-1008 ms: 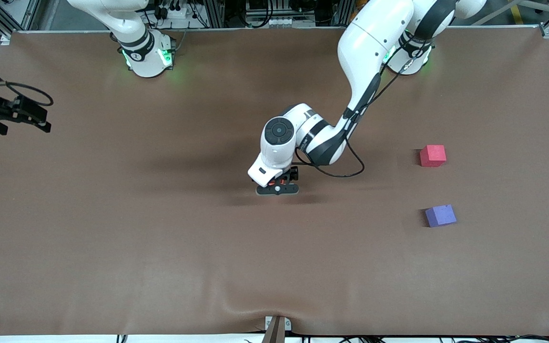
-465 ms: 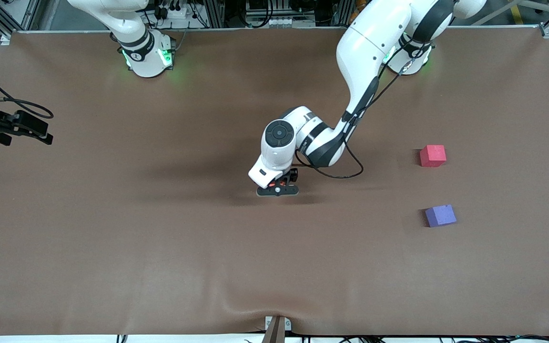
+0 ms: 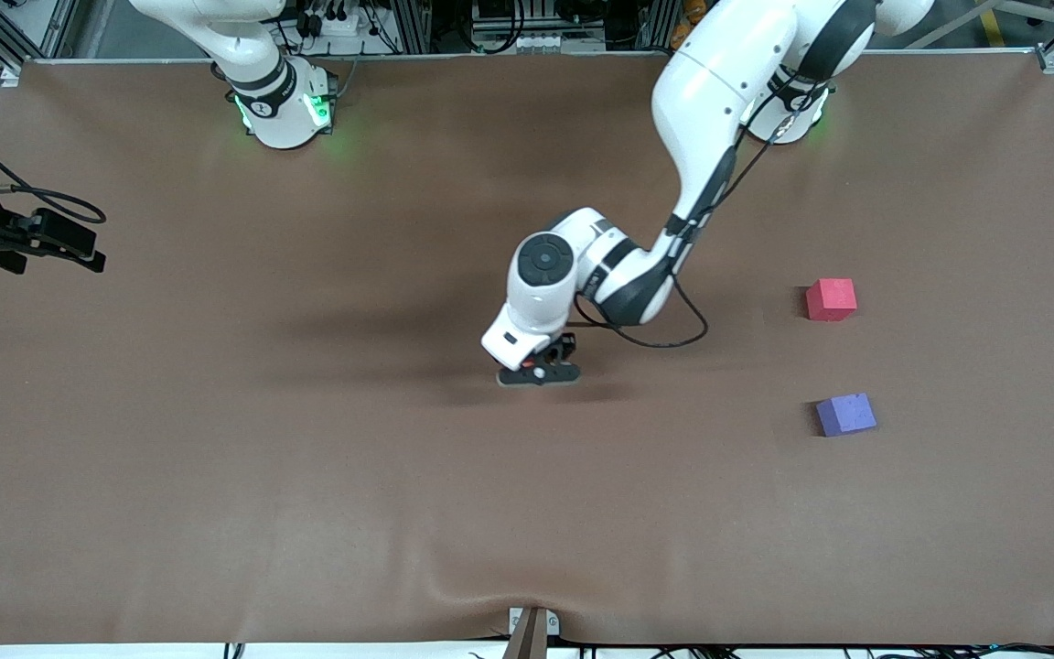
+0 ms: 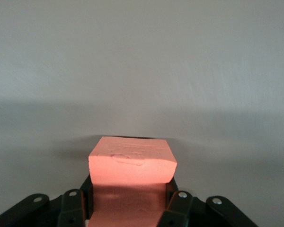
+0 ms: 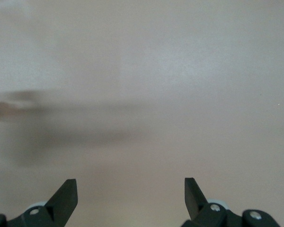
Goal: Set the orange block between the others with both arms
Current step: 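Carry the orange cube toward the pink and purple cubes with the left gripper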
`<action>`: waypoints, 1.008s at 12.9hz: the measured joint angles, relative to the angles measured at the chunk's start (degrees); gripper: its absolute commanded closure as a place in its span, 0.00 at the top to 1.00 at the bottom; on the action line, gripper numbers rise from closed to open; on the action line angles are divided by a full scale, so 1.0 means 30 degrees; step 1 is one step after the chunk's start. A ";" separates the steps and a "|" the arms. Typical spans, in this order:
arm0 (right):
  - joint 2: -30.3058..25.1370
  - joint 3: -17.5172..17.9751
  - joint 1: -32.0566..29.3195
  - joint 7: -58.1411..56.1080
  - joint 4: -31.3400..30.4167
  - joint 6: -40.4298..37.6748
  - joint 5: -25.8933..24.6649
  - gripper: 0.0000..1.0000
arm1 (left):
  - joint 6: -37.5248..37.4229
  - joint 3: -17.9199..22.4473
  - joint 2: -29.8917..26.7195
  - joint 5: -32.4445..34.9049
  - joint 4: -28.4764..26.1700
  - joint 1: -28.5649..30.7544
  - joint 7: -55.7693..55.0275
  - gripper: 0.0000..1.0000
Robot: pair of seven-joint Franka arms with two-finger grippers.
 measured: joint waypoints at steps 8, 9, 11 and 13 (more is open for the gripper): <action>-0.0265 0.0173 0.0031 0.0015 0.0338 -0.1119 0.0004 1.00 | -0.1688 0.0015 -1.0100 0.0093 -0.9894 0.7619 0.9520 0.00; -0.0429 0.0194 0.0036 0.0015 0.0412 -0.1168 0.0005 1.00 | -0.1660 0.0008 -1.0670 0.0097 -1.0981 0.8867 1.1197 0.01; -0.0853 0.0339 0.0090 0.0015 0.0449 -0.1746 0.0017 1.00 | -0.0874 0.0003 -1.1105 0.0101 -1.2821 1.1144 1.4197 0.01; -0.0975 0.0458 0.0131 0.0016 0.0446 -0.2479 0.0018 1.00 | 0.0423 -0.0007 -1.1176 0.0102 -1.4388 1.2909 1.6584 0.01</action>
